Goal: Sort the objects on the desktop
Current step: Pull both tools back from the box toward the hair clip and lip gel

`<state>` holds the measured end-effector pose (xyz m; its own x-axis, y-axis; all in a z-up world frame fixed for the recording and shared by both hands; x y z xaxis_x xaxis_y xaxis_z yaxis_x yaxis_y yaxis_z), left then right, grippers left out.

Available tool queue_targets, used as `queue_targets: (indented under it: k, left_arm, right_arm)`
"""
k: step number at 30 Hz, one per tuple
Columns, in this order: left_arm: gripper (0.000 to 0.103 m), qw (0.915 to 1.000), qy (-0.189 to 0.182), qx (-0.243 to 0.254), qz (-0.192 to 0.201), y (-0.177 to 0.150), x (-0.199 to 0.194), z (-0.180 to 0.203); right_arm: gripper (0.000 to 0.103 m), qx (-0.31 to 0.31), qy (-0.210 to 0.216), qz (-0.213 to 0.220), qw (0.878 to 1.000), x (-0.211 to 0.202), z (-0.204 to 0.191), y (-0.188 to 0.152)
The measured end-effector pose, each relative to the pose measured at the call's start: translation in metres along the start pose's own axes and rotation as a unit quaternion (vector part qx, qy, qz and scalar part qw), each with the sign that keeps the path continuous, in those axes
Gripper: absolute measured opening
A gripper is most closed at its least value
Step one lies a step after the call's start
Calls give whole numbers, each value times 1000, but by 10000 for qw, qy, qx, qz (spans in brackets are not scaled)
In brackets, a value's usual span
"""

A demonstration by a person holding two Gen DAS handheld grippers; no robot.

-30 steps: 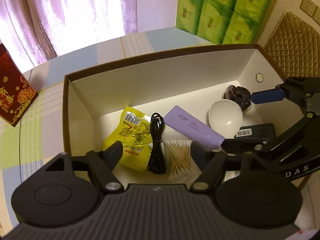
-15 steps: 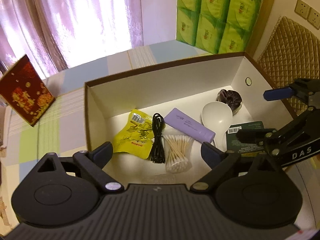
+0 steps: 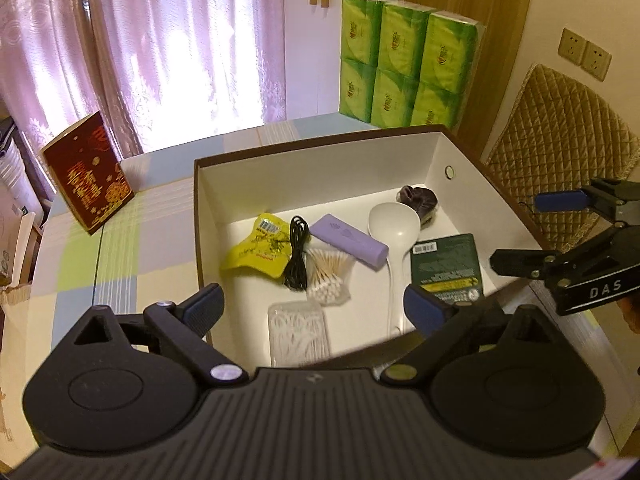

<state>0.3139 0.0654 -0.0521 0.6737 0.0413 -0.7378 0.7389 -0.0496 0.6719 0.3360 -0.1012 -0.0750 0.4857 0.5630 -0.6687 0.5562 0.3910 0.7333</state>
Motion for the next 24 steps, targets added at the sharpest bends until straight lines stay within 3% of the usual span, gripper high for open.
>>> queue_targets:
  k: [9,24]
  left_arm:
    - [95,9998,-10,-223,-4,-42,-31,10]
    - [95,9984,-113,-415,-365,-96,-32,27]
  right_arm:
    - [101,45,7,-6,10000,-32,-23,-36]
    - [101,491,-143,-339,9981,-41,-22,-85]
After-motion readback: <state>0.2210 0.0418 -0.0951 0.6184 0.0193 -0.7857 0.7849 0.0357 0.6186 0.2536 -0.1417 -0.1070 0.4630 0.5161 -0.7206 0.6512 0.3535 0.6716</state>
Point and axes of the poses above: each gripper's, at about its wrist camera, not at the fingertips, and x roughly the way its jaws point, z to its right, y to its top, the point moved 8 cm from there along x, roughly the way its jaws point, and after that the axes turned 6 degrees about y, right-handed, at the moved point
